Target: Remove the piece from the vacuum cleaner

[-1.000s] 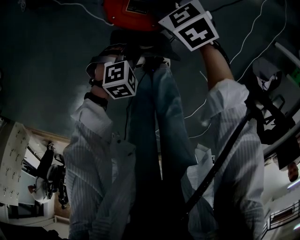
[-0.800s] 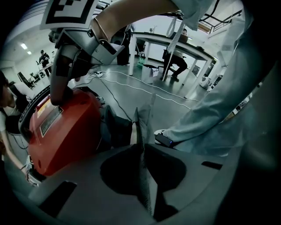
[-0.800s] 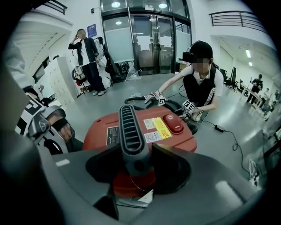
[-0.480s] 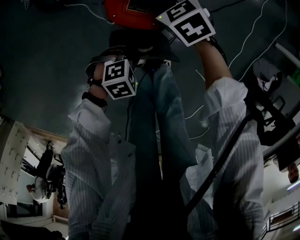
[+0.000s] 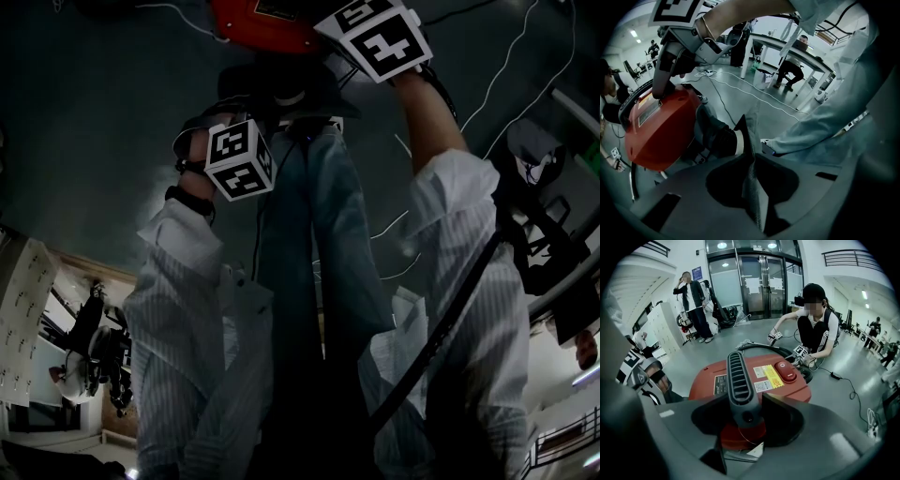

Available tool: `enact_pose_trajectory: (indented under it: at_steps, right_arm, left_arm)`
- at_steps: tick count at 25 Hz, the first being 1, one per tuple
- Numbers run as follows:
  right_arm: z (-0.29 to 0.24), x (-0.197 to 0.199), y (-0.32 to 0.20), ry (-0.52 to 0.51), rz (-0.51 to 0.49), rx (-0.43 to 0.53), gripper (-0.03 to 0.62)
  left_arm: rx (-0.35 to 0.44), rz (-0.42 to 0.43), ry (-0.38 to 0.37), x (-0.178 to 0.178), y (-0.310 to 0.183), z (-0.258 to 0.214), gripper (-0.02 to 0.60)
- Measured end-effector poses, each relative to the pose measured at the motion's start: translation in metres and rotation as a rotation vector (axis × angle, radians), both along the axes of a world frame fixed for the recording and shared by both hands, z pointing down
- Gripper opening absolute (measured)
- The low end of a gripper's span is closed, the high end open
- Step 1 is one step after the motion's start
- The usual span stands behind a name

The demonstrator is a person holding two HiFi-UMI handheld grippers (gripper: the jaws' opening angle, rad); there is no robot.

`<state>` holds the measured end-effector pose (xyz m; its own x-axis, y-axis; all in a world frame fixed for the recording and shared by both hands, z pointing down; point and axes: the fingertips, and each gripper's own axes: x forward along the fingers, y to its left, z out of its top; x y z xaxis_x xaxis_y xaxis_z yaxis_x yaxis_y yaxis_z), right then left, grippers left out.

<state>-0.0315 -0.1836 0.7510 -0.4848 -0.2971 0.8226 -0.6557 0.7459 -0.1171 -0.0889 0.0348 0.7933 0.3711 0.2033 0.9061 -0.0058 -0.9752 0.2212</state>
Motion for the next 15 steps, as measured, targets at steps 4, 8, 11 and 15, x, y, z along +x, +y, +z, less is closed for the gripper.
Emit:
enact_pose_trajectory:
  at_steps: [4,8,11,15]
  right_arm:
    - [-0.002,-0.001,-0.001,0.004,-0.004,-0.007,0.187]
    - [0.001,0.000,-0.001,0.004,-0.001,-0.006,0.186]
    - [-0.003,-0.008,0.002,-0.009,-0.003,0.013,0.184]
    - [-0.012,-0.006,0.003,-0.033,0.039,0.065,0.187]
  left_arm:
    - [-0.037,-0.034,-0.001,0.001,0.014,-0.002,0.051]
    - [-0.180,0.042,-0.016,-0.006,0.082,0.003,0.023]
    - [-0.222,-0.117,0.027,-0.010,0.100,0.000,0.025]
    - [-0.236,-0.249,0.057,-0.003,0.073,-0.010,0.025]
